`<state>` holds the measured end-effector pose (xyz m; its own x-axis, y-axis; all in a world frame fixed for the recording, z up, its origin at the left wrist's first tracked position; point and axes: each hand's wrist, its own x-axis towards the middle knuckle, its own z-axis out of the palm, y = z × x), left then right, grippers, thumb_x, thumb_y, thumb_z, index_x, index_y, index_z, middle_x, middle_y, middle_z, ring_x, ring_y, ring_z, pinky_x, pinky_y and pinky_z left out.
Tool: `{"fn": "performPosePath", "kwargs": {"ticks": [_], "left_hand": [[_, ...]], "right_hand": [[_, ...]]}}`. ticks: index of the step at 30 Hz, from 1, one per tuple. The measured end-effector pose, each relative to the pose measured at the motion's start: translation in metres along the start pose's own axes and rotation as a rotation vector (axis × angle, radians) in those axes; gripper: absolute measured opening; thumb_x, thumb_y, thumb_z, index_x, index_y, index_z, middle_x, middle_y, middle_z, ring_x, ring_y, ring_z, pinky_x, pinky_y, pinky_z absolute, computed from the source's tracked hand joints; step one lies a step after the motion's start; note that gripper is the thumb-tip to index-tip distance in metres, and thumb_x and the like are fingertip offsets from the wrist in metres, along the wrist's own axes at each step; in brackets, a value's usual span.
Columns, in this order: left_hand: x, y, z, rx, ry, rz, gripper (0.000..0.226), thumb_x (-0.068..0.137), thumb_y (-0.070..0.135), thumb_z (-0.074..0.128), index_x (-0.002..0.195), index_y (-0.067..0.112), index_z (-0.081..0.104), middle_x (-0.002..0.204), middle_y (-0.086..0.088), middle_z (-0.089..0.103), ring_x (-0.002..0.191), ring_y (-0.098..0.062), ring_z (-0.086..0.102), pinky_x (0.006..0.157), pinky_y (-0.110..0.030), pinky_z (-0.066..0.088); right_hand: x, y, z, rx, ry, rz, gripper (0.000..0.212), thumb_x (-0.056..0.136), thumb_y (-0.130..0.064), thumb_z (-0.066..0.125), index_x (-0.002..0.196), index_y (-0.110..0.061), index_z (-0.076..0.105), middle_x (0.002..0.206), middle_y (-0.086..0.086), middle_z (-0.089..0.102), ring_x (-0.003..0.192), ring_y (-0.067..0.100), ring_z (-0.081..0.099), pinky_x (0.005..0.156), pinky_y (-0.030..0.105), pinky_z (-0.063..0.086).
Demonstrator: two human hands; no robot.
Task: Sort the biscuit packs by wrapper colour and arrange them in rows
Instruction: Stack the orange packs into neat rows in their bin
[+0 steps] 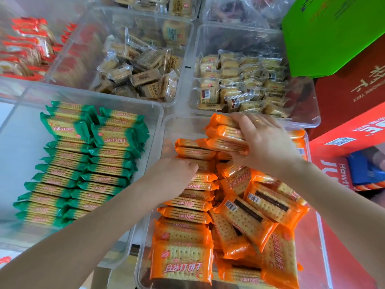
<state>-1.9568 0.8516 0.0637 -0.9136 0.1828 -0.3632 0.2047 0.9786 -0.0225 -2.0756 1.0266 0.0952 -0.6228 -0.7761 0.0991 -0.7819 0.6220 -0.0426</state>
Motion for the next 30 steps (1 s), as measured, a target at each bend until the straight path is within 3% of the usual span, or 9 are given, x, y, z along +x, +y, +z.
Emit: {"fn": "performPosePath", "kwargs": {"ticks": [6, 8, 10, 14, 21, 25, 28, 30], "left_hand": [[0.024, 0.000, -0.012, -0.172, -0.242, -0.070, 0.044, 0.098, 0.047, 0.028, 0.109, 0.014, 0.055, 0.108, -0.004, 0.058, 0.087, -0.019, 0.051, 0.073, -0.031, 0.033], [0.034, 0.002, -0.008, -0.331, -0.341, -0.132, 0.051, 0.097, 0.050, 0.028, 0.123, 0.011, 0.049, 0.125, -0.008, 0.053, 0.100, -0.021, 0.052, 0.078, -0.029, 0.037], [0.042, 0.005, 0.000, -0.465, -0.407, -0.181, 0.065, 0.094, 0.057, 0.028, 0.138, 0.010, 0.035, 0.145, -0.009, 0.037, 0.124, -0.024, 0.043, 0.093, -0.032, 0.038], [0.045, 0.010, 0.010, -0.489, -0.433, -0.210, 0.084, 0.086, 0.071, 0.025, 0.147, 0.015, 0.016, 0.155, -0.006, 0.011, 0.139, -0.029, 0.021, 0.110, -0.041, 0.026], [0.042, 0.006, 0.014, -0.456, -0.328, -0.168, 0.083, 0.082, 0.075, 0.028, 0.146, 0.023, 0.022, 0.152, -0.001, 0.024, 0.133, -0.024, 0.034, 0.104, -0.039, 0.035], [0.046, 0.012, 0.015, -0.344, -0.254, -0.066, 0.065, 0.085, 0.071, 0.031, 0.139, 0.035, 0.033, 0.142, -0.004, 0.039, 0.126, -0.025, 0.042, 0.096, -0.036, 0.037], [0.048, 0.013, 0.017, -0.254, -0.161, 0.068, 0.057, 0.091, 0.062, 0.028, 0.132, 0.026, 0.047, 0.133, -0.002, 0.049, 0.120, -0.021, 0.046, 0.094, -0.035, 0.042], [0.052, 0.011, 0.017, -0.367, -0.147, 0.057, 0.050, 0.096, 0.052, 0.028, 0.117, 0.020, 0.060, 0.118, -0.001, 0.058, 0.108, -0.019, 0.052, 0.090, -0.036, 0.044]], "right_hand": [[0.001, 0.001, 0.011, 0.143, -0.110, 0.019, 0.083, 0.062, -0.032, 0.076, 0.136, -0.012, 0.043, 0.121, 0.009, 0.058, 0.113, 0.032, 0.052, 0.100, 0.041, 0.035], [0.002, -0.001, 0.013, 0.169, -0.142, 0.010, 0.084, 0.065, -0.033, 0.074, 0.139, -0.014, 0.039, 0.122, 0.007, 0.055, 0.115, 0.030, 0.049, 0.102, 0.038, 0.031], [0.003, -0.001, 0.014, 0.195, -0.139, 0.012, 0.083, 0.067, -0.033, 0.073, 0.140, -0.015, 0.037, 0.125, 0.006, 0.054, 0.118, 0.028, 0.047, 0.102, 0.036, 0.028], [0.004, 0.001, 0.015, 0.234, -0.138, 0.018, 0.085, 0.068, -0.035, 0.073, 0.141, -0.018, 0.034, 0.128, 0.004, 0.052, 0.120, 0.026, 0.044, 0.102, 0.033, 0.025], [0.006, 0.006, 0.019, 0.324, -0.114, 0.018, 0.084, 0.069, -0.039, 0.072, 0.141, -0.019, 0.034, 0.128, 0.003, 0.052, 0.121, 0.025, 0.045, 0.102, 0.035, 0.027], [0.006, 0.010, 0.018, 0.384, -0.114, 0.003, 0.085, 0.069, -0.038, 0.074, 0.141, -0.020, 0.034, 0.127, 0.002, 0.053, 0.117, 0.024, 0.047, 0.101, 0.034, 0.027], [0.006, 0.013, 0.017, 0.450, -0.135, -0.006, 0.085, 0.068, -0.036, 0.075, 0.141, -0.020, 0.035, 0.127, 0.002, 0.053, 0.117, 0.024, 0.048, 0.103, 0.038, 0.030], [0.006, 0.014, 0.013, 0.507, -0.139, 0.003, 0.085, 0.068, -0.033, 0.076, 0.140, -0.020, 0.034, 0.126, 0.001, 0.053, 0.115, 0.021, 0.049, 0.102, 0.038, 0.033]]}}
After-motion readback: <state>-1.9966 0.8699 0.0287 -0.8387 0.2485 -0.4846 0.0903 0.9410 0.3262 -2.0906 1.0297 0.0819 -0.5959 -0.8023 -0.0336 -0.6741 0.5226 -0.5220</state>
